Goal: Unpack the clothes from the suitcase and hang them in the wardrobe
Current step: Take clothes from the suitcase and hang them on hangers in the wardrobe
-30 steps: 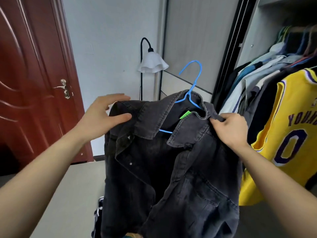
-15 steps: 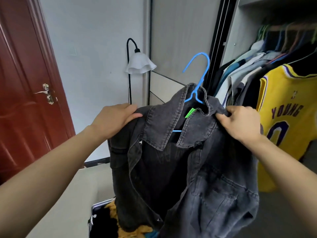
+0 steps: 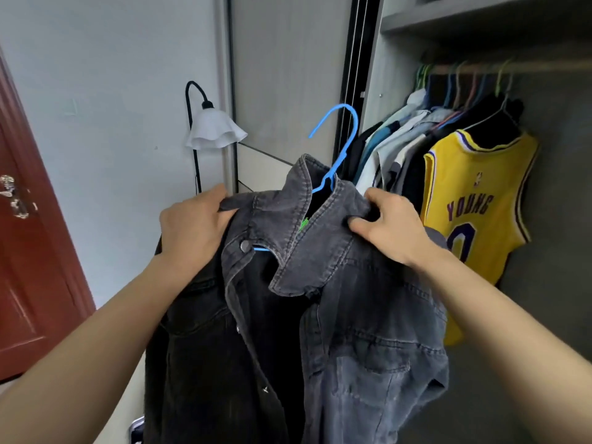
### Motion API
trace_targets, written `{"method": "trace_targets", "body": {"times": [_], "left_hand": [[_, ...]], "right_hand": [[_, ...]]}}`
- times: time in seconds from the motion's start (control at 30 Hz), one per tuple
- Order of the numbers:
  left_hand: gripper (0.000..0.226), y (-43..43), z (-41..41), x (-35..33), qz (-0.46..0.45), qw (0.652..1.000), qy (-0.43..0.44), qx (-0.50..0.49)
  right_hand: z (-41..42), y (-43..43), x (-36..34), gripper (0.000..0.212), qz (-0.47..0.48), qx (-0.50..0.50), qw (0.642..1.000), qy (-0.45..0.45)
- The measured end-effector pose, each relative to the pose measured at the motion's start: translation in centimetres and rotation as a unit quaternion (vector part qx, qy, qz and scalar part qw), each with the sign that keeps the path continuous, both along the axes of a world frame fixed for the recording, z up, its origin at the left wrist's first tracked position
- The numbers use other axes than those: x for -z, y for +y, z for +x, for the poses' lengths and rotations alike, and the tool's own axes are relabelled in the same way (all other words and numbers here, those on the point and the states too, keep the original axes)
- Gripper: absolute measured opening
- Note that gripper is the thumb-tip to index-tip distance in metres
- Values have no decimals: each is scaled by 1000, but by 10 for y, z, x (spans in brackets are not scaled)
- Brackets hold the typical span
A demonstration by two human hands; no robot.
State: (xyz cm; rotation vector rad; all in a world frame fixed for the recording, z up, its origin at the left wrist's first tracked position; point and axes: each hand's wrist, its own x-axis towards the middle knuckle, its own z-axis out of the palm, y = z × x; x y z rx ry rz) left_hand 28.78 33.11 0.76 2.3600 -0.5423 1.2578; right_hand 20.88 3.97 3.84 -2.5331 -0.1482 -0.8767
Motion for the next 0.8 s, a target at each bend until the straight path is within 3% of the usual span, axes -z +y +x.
{"method": "trace_targets", "body": {"times": [0.13,0.27,0.43,0.53,0.63,0.67,0.8], "left_hand": [[40,-17,4,15,19,995,77,60],[46,-32,7,55,34,969,202,142],[49,-60,24,89,139,931,290,173],[43,-81,29,99,166,901,339,213],[37,-108,30,103,198,881,364,231],[36,-119,31,104,200,872,378,239],[19,-174,24,104,149,842,415,312]], "right_hand": [[0,-3,-4,13,72,-93,977,175],[-18,-17,27,28,68,-70,949,299],[-52,-19,33,3,35,-63,911,406],[-73,-19,32,8,54,-54,893,444],[-90,-24,36,59,73,-17,885,460],[-96,-26,36,60,95,-13,883,460],[-123,-36,23,19,197,33,902,383]]}}
